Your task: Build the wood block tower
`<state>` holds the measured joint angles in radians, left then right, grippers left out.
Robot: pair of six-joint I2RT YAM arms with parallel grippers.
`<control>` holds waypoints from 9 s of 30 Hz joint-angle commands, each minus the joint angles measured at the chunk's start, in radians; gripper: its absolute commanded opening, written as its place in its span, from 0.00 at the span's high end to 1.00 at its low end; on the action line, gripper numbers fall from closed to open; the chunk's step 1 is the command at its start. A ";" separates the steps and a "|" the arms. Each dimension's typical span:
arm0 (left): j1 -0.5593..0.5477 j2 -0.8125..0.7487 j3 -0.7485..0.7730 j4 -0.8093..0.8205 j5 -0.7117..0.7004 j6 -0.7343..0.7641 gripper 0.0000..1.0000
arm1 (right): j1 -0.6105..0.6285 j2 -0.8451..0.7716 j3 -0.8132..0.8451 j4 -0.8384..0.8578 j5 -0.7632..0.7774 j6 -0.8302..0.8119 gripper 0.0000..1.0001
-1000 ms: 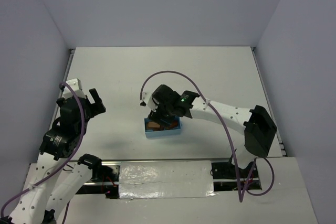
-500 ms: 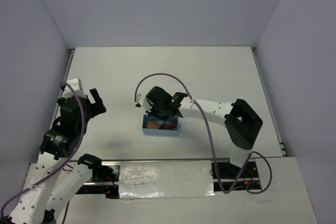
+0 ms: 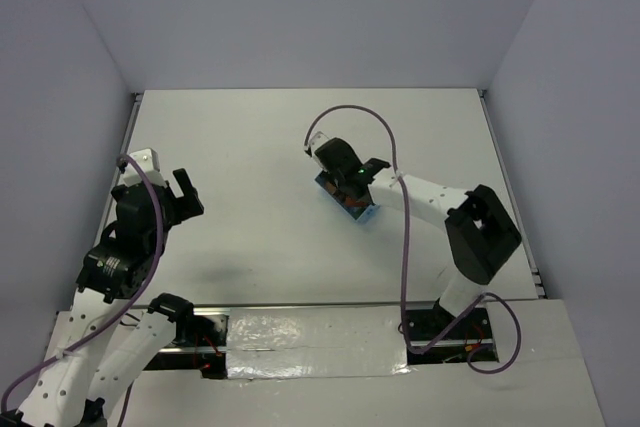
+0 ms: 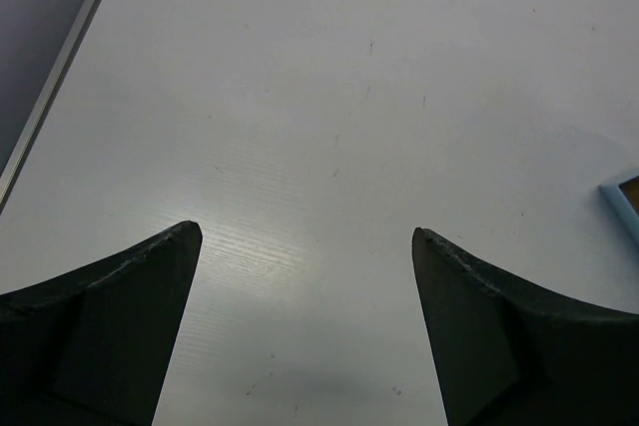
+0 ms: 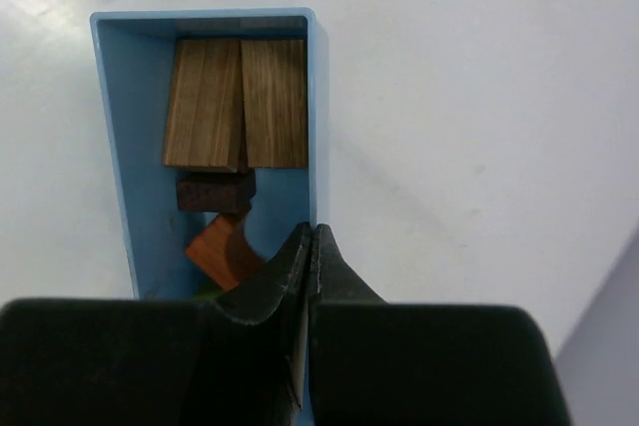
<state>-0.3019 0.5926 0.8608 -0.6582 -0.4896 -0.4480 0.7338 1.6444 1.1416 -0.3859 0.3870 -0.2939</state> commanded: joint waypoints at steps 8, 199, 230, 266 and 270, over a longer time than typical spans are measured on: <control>0.003 0.006 -0.002 0.040 0.011 0.008 0.01 | 0.134 0.275 0.194 0.122 0.673 0.036 1.00; -0.014 0.096 -0.006 0.065 0.105 0.035 0.01 | 0.213 0.067 0.156 0.061 -0.010 0.722 0.18; -0.014 0.102 -0.011 0.071 0.135 0.045 0.00 | 0.165 0.546 0.504 -0.134 0.024 0.857 0.53; -0.017 0.085 -0.014 0.080 0.154 0.049 0.01 | -0.606 0.503 0.432 -0.087 -1.186 0.311 0.62; -0.016 0.092 -0.014 0.081 0.161 0.051 0.01 | -0.616 0.505 0.466 -0.114 -1.094 0.303 0.49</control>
<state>-0.3157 0.6868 0.8478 -0.6193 -0.3408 -0.4175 0.1196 2.1571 1.5654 -0.4732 -0.7097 0.0452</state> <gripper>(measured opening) 0.994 0.479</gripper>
